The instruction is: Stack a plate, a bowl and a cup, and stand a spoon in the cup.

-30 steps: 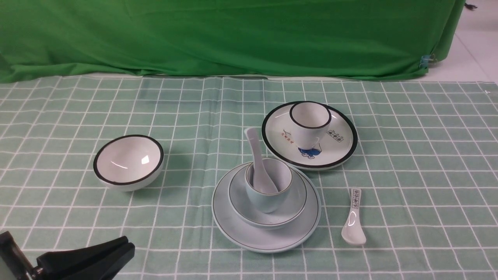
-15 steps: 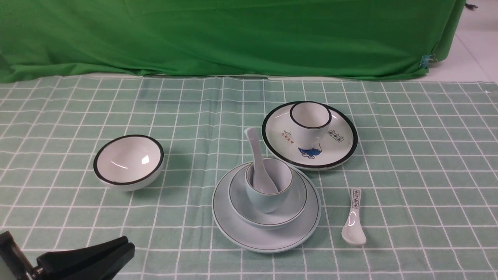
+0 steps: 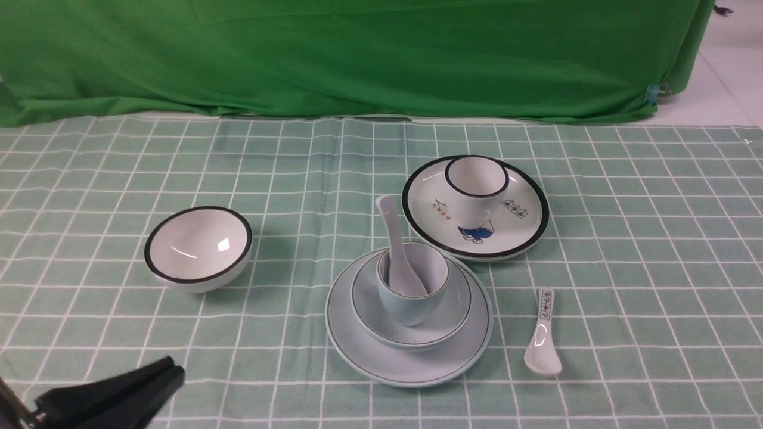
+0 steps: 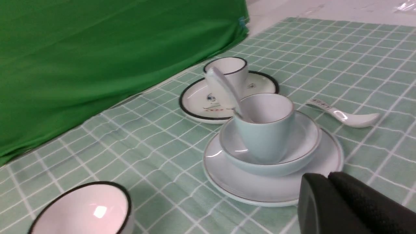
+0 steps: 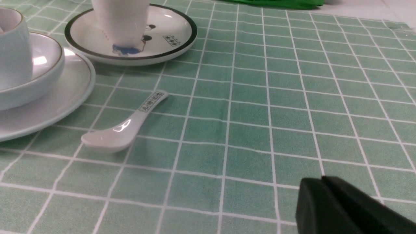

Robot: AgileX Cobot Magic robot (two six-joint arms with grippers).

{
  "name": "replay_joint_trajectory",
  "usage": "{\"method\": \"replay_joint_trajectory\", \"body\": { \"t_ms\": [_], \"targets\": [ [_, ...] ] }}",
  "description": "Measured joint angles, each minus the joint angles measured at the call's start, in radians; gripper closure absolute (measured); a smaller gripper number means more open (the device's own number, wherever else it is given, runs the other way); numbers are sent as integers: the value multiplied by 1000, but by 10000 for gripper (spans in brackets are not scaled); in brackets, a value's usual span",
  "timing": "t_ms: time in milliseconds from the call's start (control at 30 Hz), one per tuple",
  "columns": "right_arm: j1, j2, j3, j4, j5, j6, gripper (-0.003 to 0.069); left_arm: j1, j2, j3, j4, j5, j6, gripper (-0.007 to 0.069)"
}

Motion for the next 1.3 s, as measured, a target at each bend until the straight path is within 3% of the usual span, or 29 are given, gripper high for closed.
{"method": "replay_joint_trajectory", "body": {
  "t_ms": [67,167,300,433,500,1300],
  "targets": [
    [0,0,0,0,0,0,603,131,-81,21,12,-8,-111,613],
    [0,0,0,0,0,0,595,323,-208,56,16,23,-180,613],
    [0,0,0,0,1,0,584,491,-309,91,15,118,-212,613],
    [0,0,0,-1,3,0,575,584,-318,94,15,266,-235,613],
    [0,0,0,-1,2,0,571,598,-318,95,15,321,-239,613],
    [0,-1,0,-1,1,0,519,600,-318,95,18,322,-236,612]
  ]
}}
